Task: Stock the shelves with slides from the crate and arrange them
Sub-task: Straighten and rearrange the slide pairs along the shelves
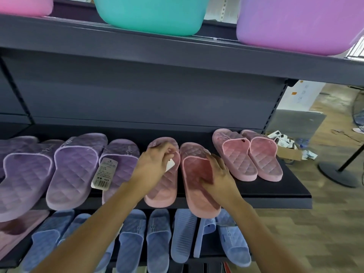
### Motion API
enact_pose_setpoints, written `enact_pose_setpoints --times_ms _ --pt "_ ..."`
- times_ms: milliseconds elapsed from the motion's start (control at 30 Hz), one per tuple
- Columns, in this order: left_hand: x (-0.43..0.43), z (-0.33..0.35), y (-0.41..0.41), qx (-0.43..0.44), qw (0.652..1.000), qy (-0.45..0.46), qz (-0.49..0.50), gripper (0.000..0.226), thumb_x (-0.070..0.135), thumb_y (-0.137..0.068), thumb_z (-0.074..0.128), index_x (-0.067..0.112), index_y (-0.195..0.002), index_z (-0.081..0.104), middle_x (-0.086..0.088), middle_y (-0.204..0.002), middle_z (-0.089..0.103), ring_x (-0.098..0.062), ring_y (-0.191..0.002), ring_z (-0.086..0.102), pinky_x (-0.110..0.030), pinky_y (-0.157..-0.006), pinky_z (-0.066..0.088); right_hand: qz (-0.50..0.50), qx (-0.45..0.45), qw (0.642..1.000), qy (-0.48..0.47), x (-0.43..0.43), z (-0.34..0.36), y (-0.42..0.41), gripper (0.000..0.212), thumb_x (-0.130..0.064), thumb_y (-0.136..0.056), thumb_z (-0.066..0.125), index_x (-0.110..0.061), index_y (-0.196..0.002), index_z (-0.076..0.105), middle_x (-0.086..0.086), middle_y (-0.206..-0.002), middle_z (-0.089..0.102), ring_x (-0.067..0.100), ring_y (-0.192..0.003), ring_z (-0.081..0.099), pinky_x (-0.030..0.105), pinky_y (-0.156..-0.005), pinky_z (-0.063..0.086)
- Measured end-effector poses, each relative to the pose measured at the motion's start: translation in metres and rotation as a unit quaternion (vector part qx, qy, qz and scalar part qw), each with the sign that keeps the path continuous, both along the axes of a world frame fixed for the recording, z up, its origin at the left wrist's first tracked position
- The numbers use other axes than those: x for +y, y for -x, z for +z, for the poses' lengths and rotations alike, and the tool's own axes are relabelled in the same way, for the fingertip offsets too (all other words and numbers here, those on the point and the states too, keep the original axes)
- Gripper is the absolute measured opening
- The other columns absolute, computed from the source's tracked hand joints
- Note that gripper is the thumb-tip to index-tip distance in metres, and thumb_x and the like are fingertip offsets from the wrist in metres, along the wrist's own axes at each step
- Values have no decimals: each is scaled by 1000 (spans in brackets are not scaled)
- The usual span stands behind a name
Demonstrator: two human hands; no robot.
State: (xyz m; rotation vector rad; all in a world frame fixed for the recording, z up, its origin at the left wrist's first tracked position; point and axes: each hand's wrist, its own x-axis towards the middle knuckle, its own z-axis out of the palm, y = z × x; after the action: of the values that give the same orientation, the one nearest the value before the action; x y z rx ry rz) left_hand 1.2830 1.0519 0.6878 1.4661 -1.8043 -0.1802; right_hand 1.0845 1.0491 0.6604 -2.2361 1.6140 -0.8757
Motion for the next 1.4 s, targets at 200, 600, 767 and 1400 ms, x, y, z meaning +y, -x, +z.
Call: enact_pose_setpoints --times_ms 200,600,767,1400 --pt "2 10 -3 107 994 -22 2 10 5 -84 64 8 -93 65 6 -79 62 -7 -73 59 -11 -70 42 19 -10 1000 -4 0 0 4 84 -44 -71 60 -17 -144 30 6 -142 35 26 -124 42 38 -88 48" --pt "22 -41 4 -110 990 -85 30 48 32 -78 44 5 -114 61 -16 -109 65 -37 -95 62 -42 -80 50 25 0 999 -21 15 -9 3 92 -22 -83 63 -19 -148 -2 3 -157 -4 20 -145 4 35 -106 35" --pt "14 -47 4 -232 958 -166 27 95 53 -65 -9 18 -146 27 -2 -154 23 -19 -142 18 -33 -116 11 15 -32 998 -47 17 -15 0 89 -12 -85 55 -21 -147 -8 3 -156 -12 21 -145 3 32 -94 42" --pt "-39 -37 29 -97 982 -145 78 55 35 -89 25 10 -131 49 -9 -136 51 -28 -125 45 -33 -103 30 -36 -71 996 -30 -52 -14 -15 86 -8 -84 58 -13 -149 2 12 -156 2 28 -143 8 32 -104 32"
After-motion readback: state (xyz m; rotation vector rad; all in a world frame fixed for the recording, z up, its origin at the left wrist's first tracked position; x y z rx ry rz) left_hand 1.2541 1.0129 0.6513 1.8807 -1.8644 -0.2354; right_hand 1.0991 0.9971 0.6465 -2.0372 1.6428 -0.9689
